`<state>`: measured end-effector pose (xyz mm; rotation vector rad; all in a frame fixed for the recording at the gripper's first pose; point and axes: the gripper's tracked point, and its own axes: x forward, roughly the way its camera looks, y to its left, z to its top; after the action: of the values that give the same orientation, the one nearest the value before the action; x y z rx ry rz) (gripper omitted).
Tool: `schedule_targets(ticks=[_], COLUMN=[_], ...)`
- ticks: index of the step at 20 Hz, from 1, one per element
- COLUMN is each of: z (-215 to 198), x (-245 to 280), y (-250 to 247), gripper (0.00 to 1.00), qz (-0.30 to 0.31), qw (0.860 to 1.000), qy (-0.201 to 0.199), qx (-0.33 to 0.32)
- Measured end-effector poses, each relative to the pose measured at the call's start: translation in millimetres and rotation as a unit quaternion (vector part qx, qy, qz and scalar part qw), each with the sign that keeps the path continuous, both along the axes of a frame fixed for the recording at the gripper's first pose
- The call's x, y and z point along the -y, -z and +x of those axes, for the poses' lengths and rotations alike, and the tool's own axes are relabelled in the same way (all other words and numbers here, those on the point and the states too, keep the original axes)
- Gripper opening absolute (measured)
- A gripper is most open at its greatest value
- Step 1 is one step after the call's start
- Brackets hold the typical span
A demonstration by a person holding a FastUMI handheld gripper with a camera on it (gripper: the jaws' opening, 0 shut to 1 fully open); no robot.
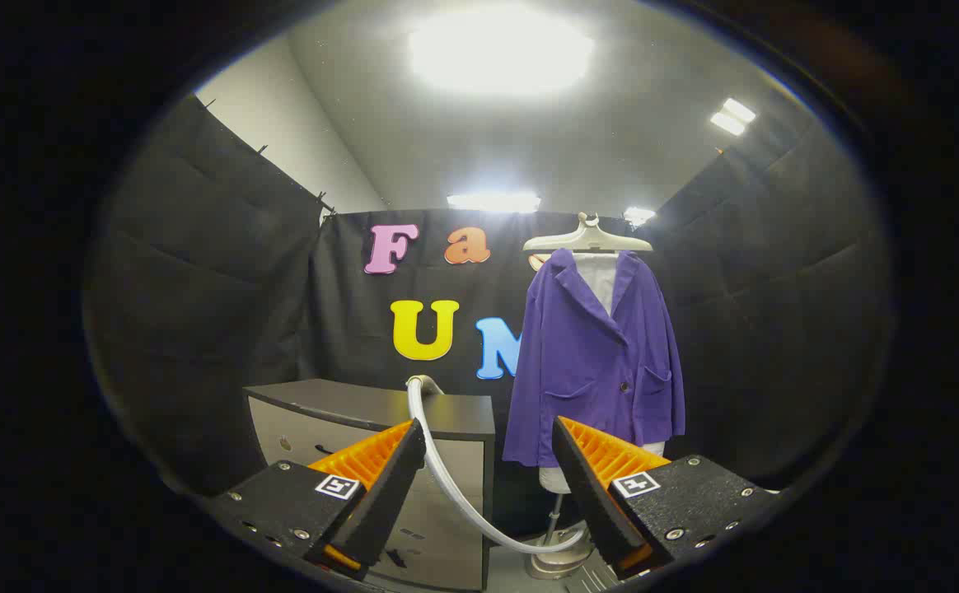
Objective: Iron the clothes twice with a garment steamer, once on the left side and once on the right side.
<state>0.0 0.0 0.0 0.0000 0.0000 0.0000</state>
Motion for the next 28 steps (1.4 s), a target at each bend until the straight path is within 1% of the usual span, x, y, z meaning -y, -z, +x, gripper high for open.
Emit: schedule_targets(ticks=[4,8,13,15,18,22,25,28], z=[1.4,8.9,34.6,52.5,85.7,139.6,187.2,232.7], x=[-7.6,-16.6,-39.4,-47.6,-54.1,-62.1,-61.1,-61.6], y=[2.0,-11.0,-49.7,-63.0,-87.0,-117.9,-144.2,-163.5], gripper=[0.95,0.95,0.95,0.95,0.95,0.95,0.95,0.95], qz=[0.003,0.011,0.015,0.014,0.011,0.023,0.037,0.049], qw=[1.000,1.000,0.999,0.999,0.998,0.996,0.995,0.993], qy=[-0.002,-0.005,-0.035,-0.051,-0.064,-0.083,-0.089,-0.102], qx=[-0.009,-0.004,0.008,0.003,0.009,0.015,0.027,0.023])
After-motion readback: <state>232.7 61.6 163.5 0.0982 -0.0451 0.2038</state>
